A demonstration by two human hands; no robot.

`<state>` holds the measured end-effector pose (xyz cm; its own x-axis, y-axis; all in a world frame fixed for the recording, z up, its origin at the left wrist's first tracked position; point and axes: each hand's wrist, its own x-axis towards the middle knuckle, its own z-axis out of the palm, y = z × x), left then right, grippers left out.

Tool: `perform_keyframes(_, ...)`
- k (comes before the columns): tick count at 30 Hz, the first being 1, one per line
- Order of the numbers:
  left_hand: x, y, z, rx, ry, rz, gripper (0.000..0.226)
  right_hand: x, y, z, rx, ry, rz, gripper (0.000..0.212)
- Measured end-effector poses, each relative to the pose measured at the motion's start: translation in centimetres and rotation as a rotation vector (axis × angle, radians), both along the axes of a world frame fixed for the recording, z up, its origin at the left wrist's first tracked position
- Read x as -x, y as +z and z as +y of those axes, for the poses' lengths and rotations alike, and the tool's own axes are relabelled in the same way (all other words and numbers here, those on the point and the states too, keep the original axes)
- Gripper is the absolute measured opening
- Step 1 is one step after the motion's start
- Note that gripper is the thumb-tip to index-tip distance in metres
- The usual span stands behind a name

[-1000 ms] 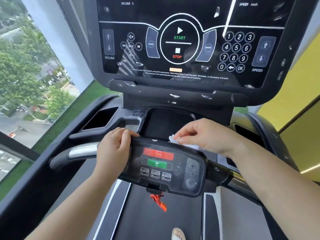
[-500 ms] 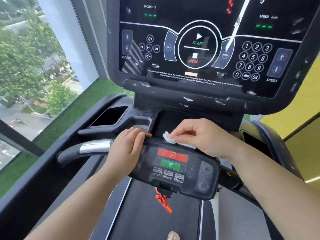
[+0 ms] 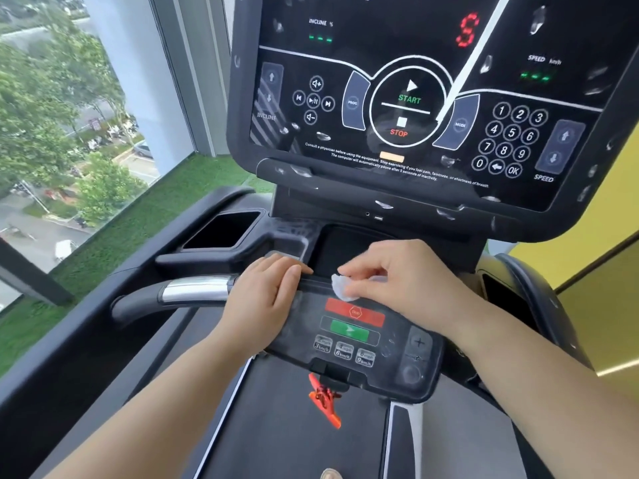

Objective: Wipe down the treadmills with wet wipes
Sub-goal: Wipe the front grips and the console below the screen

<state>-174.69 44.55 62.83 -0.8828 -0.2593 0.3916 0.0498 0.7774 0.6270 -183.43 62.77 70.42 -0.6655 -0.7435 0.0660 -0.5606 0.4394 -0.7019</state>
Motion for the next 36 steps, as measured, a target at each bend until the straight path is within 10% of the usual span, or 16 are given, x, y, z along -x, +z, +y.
perform_keyframes(23, 0.1, -0.4, -0.2, 0.05, -0.012, 0.021, 0.051, -0.9, -1.0, 1.3, -0.263, 0.181, 0.727, 0.026)
perform_keyframes(36, -2.0, -1.5, -3.6, 0.05, 0.015, -0.083, 0.064, -1.1, -1.6, 1.1, -0.185, 0.039, 0.555, 0.032)
